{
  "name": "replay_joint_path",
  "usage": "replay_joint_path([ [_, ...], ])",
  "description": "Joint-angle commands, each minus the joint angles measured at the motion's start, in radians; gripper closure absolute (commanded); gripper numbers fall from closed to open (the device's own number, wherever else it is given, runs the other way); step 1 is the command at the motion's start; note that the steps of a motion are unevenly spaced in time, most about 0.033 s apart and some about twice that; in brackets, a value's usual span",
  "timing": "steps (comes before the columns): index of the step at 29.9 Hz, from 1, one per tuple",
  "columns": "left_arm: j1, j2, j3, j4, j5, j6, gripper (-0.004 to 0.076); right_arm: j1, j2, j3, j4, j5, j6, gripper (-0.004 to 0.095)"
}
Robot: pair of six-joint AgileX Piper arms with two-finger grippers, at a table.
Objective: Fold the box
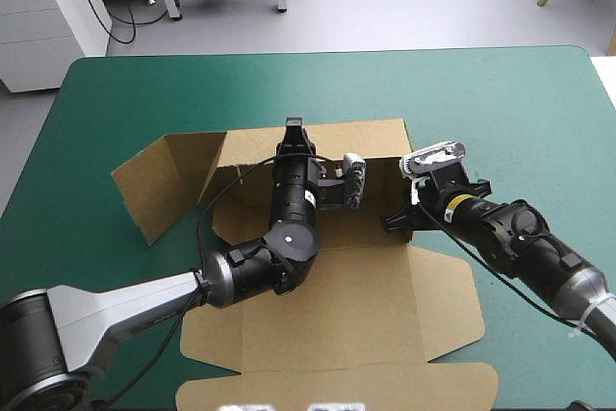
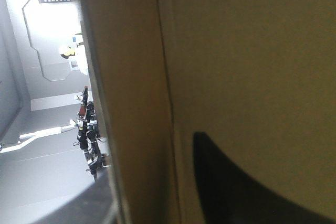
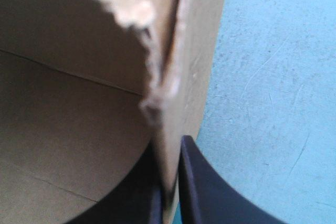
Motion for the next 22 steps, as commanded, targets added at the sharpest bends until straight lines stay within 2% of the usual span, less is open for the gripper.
replay_joint_path([
  [1,-0.008,-0.048,-0.027,0.07,0.022,-0.083,0.0251,0.004,-0.038,-0.03,-0.001,-0.09,-0.006,0.0908],
  [3,-0.008,-0.048,-0.027,0.081,0.029,-0.119,0.0139,0.004,-0.038,-0.03,-0.001,-0.09,0.009,0.0908],
  [4,-0.008,-0.048,-0.027,0.081,0.031,-0.116,0.0118,0.004,-0.038,-0.03,-0.001,-0.09,0.015,0.0908],
  [10,-0.059,-0.048,-0.027,0.112,0.131,-0.114,0.0115,-0.008,-0.036,-0.05,-0.001,-0.062,0.09,0.0908],
  [16,-0.141,-0.048,-0.027,0.16,0.219,-0.107,0.0115,-0.072,0.028,-0.201,-0.005,0.138,0.1,0.0909],
  [22,-0.193,-0.05,-0.029,0.151,0.239,-0.107,0.0115,-0.147,0.152,-0.402,-0.008,0.349,0.077,0.0927],
])
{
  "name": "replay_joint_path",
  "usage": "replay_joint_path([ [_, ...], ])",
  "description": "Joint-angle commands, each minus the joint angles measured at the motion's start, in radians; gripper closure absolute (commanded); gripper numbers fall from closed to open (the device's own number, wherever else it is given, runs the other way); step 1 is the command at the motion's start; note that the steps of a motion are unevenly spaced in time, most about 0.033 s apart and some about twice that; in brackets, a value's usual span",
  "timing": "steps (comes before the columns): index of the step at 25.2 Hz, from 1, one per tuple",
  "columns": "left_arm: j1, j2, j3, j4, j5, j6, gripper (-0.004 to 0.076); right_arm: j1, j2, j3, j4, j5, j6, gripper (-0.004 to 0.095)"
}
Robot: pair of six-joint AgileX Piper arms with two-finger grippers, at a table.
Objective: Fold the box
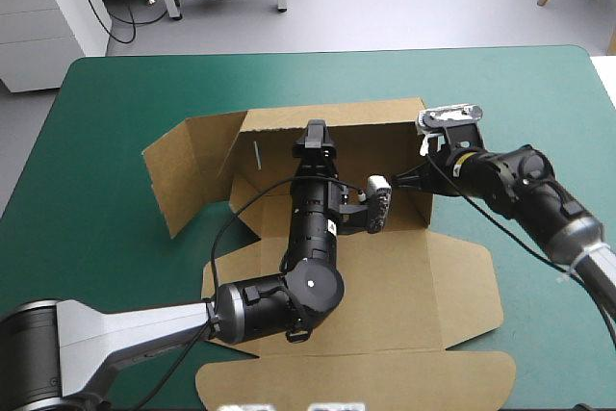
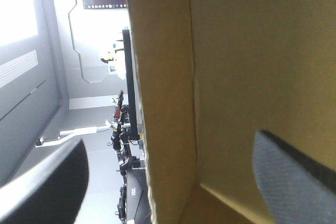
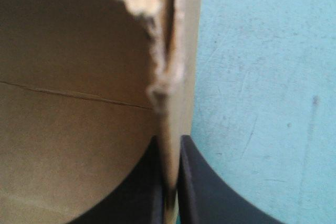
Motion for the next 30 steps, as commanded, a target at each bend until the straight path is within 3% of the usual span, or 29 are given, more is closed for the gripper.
replay_joint_path([
  [1,-0.024,-0.049,-0.029,0.051,0.064,-0.012,0.0115,-0.044,0.034,-0.133,-0.003,0.061,-0.019,0.0927],
  [4,-0.024,-0.049,-0.029,0.012,0.076,-0.01,0.0117,-0.071,0.091,-0.215,0.001,0.147,-0.032,0.0927],
  [6,-0.024,-0.049,-0.029,-0.026,0.081,0.02,0.0163,-0.083,0.125,-0.264,0.004,0.201,-0.048,0.0927],
  [8,-0.024,-0.049,-0.029,-0.076,0.089,0.09,0.0341,-0.085,0.152,-0.301,0.004,0.24,-0.063,0.0927],
  [10,-0.022,-0.049,-0.029,-0.138,0.099,0.156,0.0629,-0.085,0.168,-0.322,0.006,0.267,-0.074,0.0927],
  [11,-0.02,-0.051,-0.031,-0.189,0.104,0.19,0.0709,-0.085,0.175,-0.328,0.015,0.277,-0.077,0.0927],
  [17,0.115,-0.067,-0.265,-0.785,0.074,0.485,0.0708,-0.085,0.175,-0.328,0.02,0.279,-0.082,0.0927],
  [22,0.327,-0.092,-0.486,-1.18,0.048,0.511,0.071,-0.085,0.175,-0.328,0.022,0.282,-0.102,0.0927],
  [25,0.576,-0.135,-0.604,-1.435,0.025,0.523,0.071,-0.085,0.175,-0.328,0.022,0.285,-0.107,0.0927],
  [30,0.995,-0.201,-0.599,-1.744,0.045,0.593,0.0711,-0.085,0.175,-0.328,0.022,0.283,-0.107,0.0927],
])
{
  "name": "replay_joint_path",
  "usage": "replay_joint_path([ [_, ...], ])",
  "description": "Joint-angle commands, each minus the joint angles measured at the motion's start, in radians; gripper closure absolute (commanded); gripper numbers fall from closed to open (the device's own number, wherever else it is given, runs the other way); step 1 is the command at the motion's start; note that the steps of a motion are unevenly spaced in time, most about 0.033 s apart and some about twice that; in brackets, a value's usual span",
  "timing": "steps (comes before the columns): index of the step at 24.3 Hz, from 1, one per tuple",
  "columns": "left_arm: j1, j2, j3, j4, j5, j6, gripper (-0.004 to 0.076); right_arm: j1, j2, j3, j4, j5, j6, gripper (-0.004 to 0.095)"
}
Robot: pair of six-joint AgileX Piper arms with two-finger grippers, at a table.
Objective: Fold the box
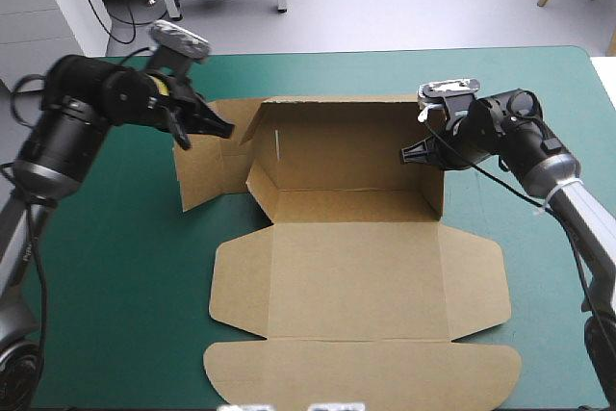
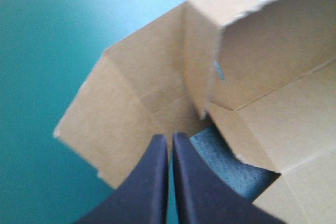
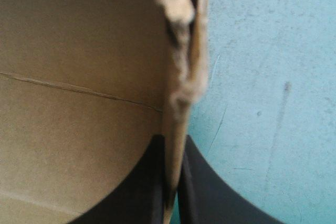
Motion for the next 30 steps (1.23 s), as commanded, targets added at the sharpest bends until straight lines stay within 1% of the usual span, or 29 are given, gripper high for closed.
replay_joint_path([
  [1,0.2,-0.072,-0.016,-0.176,-0.037,0.033,0.0711,-0.007,-0.038,-0.033,-0.002,-0.019,-0.024,0.0927],
  [5,0.405,-0.115,0.079,-0.316,-0.088,0.045,0.0711,-0.007,-0.038,-0.033,-0.001,-0.019,-0.024,0.0927],
  [8,0.53,-0.151,0.194,-0.422,-0.12,0.083,0.0718,-0.007,-0.038,-0.033,0.006,-0.019,-0.032,0.0927],
  [10,0.607,-0.178,0.287,-0.469,-0.151,0.095,0.0727,-0.007,-0.038,-0.033,0.006,-0.019,-0.032,0.0927],
  [11,0.661,-0.201,0.371,-0.493,-0.191,0.095,0.0734,-0.007,-0.038,-0.033,0.006,-0.019,-0.032,0.0927],
  [16,0.806,-0.224,0.538,-0.603,-0.24,0.103,0.0734,-0.007,-0.038,-0.033,0.006,-0.021,-0.048,0.0927],
  [20,0.88,-0.224,0.631,-0.73,-0.276,0.101,0.0734,-0.007,-0.038,-0.054,0.021,0.002,-0.048,0.0927],
  [22,0.894,-0.224,0.676,-0.772,-0.297,0.104,0.0734,-0.007,-0.038,-0.096,0.047,0.076,-0.066,0.0927],
  [23,0.894,-0.224,0.689,-0.759,-0.305,0.108,0.0734,-0.007,-0.04,-0.122,0.055,0.156,-0.066,0.0927],
  [25,0.894,-0.224,0.7,-0.759,-0.32,0.123,0.0734,-0.007,-0.054,-0.124,0.062,0.235,-0.066,0.0927],
  [28,0.894,-0.224,0.7,-0.763,-0.33,0.123,0.0734,-0.007,-0.068,-0.113,0.124,0.235,-0.095,0.0927],
  [30,0.894,-0.224,0.7,-0.763,-0.332,0.123,0.0734,-0.007,-0.059,-0.113,0.132,0.235,-0.102,0.0927],
])
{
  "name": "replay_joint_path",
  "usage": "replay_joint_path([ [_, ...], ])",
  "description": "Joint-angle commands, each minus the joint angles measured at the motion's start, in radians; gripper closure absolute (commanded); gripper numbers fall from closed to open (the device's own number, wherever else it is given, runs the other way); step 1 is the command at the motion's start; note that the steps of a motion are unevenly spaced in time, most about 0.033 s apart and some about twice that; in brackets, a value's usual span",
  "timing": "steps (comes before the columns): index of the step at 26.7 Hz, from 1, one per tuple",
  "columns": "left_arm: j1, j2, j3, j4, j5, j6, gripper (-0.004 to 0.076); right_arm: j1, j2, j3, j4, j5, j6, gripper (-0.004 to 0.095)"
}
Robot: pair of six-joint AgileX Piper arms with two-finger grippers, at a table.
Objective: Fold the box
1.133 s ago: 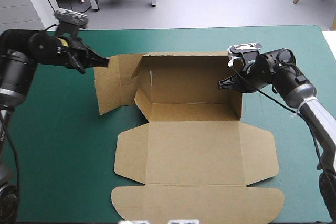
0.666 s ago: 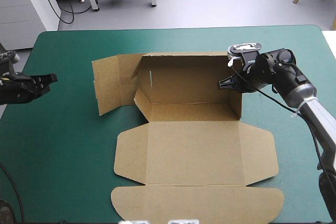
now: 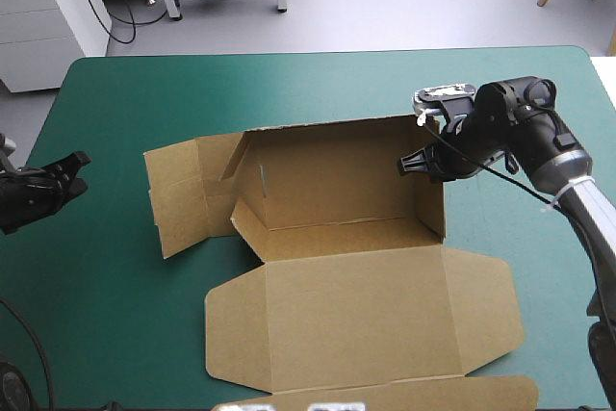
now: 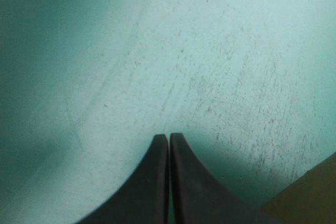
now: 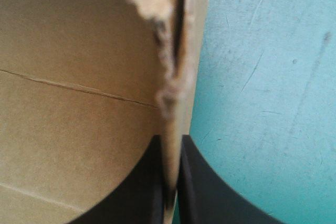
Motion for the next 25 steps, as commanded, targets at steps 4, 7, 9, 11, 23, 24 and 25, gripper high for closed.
replay_joint_path([
  [4,0.002,-0.035,-0.021,-0.057,-0.03,0.003,0.0734,-0.006,0.025,-0.027,-0.004,-0.026,-0.044,0.0927],
  [7,0.002,-0.035,-0.021,-0.065,-0.027,0.003,0.0734,-0.006,0.078,-0.037,-0.011,-0.07,-0.038,0.0927],
  [9,0.002,-0.035,-0.021,-0.072,-0.025,0.003,0.0734,-0.006,0.103,-0.048,-0.01,-0.09,-0.038,0.0927],
  [11,0.002,-0.035,-0.021,-0.076,-0.022,0.003,0.0734,-0.006,0.129,-0.058,-0.028,-0.11,-0.038,0.0927],
  [23,0.002,-0.035,-0.021,-0.076,-0.02,0.003,0.0734,-0.006,0.215,-0.122,-0.225,-0.171,0.102,0.0927],
  [24,0.002,-0.035,-0.021,-0.076,-0.022,0.003,0.0734,-0.006,0.215,-0.127,-0.225,-0.179,0.102,0.0927],
  [25,0.002,-0.035,-0.021,-0.076,-0.022,0.003,0.0734,-0.006,0.215,-0.131,-0.225,-0.191,0.099,0.0925],
])
